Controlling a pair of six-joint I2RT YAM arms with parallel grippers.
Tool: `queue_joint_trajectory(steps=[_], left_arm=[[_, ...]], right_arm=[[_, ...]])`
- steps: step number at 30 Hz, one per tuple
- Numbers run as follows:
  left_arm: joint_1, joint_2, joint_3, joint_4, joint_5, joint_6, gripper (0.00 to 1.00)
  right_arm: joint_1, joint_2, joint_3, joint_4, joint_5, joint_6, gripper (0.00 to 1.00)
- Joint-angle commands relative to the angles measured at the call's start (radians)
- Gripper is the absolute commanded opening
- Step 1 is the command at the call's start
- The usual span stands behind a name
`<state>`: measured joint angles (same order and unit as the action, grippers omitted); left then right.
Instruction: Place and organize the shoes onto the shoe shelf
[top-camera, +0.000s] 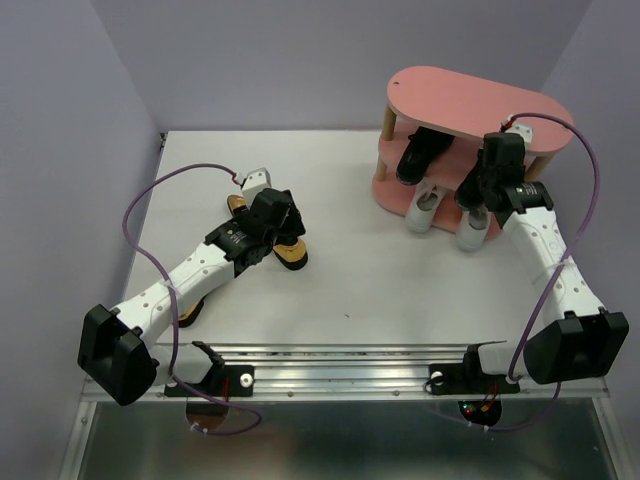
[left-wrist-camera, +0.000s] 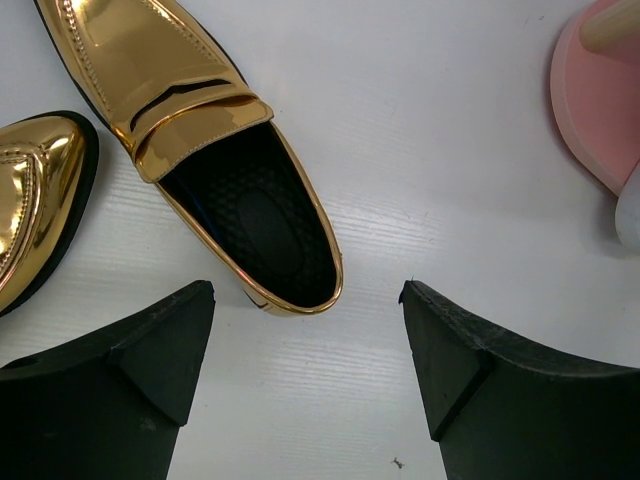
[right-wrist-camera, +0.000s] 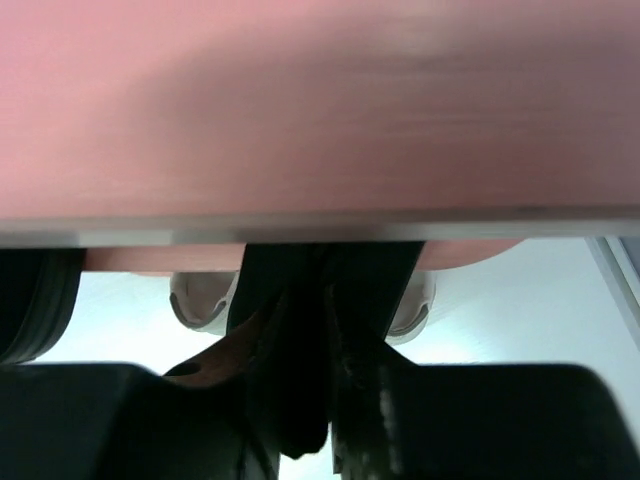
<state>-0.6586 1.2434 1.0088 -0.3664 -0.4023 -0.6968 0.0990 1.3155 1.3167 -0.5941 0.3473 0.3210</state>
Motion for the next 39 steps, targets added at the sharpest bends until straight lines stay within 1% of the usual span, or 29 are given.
queue_joint_trajectory(steps=[1, 2, 4, 9, 12, 13, 15, 22, 23, 25, 30, 34, 36, 37, 38, 39], left_arm=[[0.008, -0.013, 0.021, 0.009, -0.01, -0.006, 0.87], [0.008, -0.013, 0.019, 0.011, -0.009, -0.007, 0.87], [0.008, -0.013, 0.019, 0.012, -0.009, -0.007, 0.87], [0.008, -0.007, 0.019, 0.021, 0.002, -0.01, 0.87], [0.007, -0.005, 0.019, 0.021, 0.006, -0.01, 0.86], [0.008, -0.005, 0.019, 0.023, 0.006, -0.012, 0.86], [0.007, -0.007, 0.019, 0.023, 0.007, -0.01, 0.87], [0.008, -0.009, 0.016, 0.023, 0.013, -0.013, 0.87], [0.008, -0.01, 0.016, 0.023, 0.013, -0.013, 0.87], [0.008, -0.01, 0.017, 0.024, 0.014, -0.013, 0.87], [0.008, -0.016, 0.016, 0.026, 0.028, -0.007, 0.87], [0.008, -0.028, 0.005, 0.03, 0.028, -0.006, 0.87], [0.007, -0.035, 0.001, 0.035, 0.029, -0.003, 0.86], [0.008, -0.036, -0.001, 0.038, 0.033, 0.002, 0.87], [0.008, -0.038, 0.001, 0.038, 0.037, 0.003, 0.87], [0.008, -0.038, 0.001, 0.037, 0.037, 0.006, 0.87]], right_arm=[[0.002, 0.014, 0.047, 0.02, -0.018, -0.042, 0.14], [0.002, 0.014, 0.053, 0.027, -0.008, -0.06, 0.06], [0.002, 0.017, 0.068, 0.036, -0.016, -0.089, 0.01], [0.002, 0.01, 0.072, 0.082, -0.06, -0.172, 0.01], [0.002, 0.004, 0.061, 0.114, -0.105, -0.197, 0.01], [0.002, 0.004, 0.061, 0.122, -0.146, -0.209, 0.01], [0.002, 0.005, 0.058, 0.125, -0.2, -0.24, 0.01], [0.002, 0.002, 0.039, 0.128, -0.258, -0.309, 0.01], [0.002, 0.001, 0.041, 0.128, -0.258, -0.353, 0.01], [0.002, 0.005, 0.041, 0.132, -0.255, -0.376, 0.01], [0.002, 0.024, 0.033, 0.151, -0.252, -0.424, 0.01], [0.002, 0.028, 0.03, 0.155, -0.228, -0.431, 0.01], [0.002, 0.03, 0.03, 0.158, -0.205, -0.41, 0.32], [0.002, 0.033, 0.032, 0.155, -0.179, -0.399, 0.42], [0.002, 0.033, 0.035, 0.151, -0.174, -0.389, 0.65], [0.002, 0.03, 0.039, 0.14, -0.174, -0.379, 0.7]])
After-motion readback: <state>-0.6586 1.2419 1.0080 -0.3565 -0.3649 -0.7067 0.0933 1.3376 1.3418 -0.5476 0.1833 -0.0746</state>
